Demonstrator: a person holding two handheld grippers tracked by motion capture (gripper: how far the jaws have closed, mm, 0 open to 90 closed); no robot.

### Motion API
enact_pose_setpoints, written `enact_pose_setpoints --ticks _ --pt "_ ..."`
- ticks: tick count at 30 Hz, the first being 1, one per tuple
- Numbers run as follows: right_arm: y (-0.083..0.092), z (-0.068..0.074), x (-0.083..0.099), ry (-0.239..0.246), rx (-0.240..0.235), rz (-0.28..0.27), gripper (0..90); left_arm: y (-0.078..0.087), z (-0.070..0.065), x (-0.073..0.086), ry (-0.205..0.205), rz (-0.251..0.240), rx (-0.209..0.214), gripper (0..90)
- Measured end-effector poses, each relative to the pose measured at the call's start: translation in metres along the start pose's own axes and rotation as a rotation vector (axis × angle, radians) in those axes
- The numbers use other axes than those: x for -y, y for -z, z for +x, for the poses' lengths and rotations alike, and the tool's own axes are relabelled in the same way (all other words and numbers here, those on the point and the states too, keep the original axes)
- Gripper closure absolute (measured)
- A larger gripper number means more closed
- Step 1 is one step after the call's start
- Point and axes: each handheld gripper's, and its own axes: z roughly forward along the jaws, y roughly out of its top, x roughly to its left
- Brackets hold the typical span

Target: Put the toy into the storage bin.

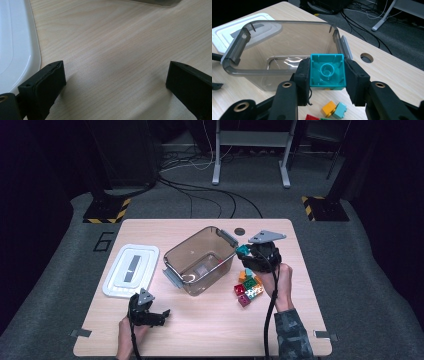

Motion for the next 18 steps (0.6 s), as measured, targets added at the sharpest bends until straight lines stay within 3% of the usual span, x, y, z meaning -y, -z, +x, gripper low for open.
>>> enact_pose_setpoints --ticks 18 --pt "-0.017 -0.010 -0.027 0.002 0.005 0.016 58.6 0.000 0.000 0.000 0.001 0.000 0.000 2.2"
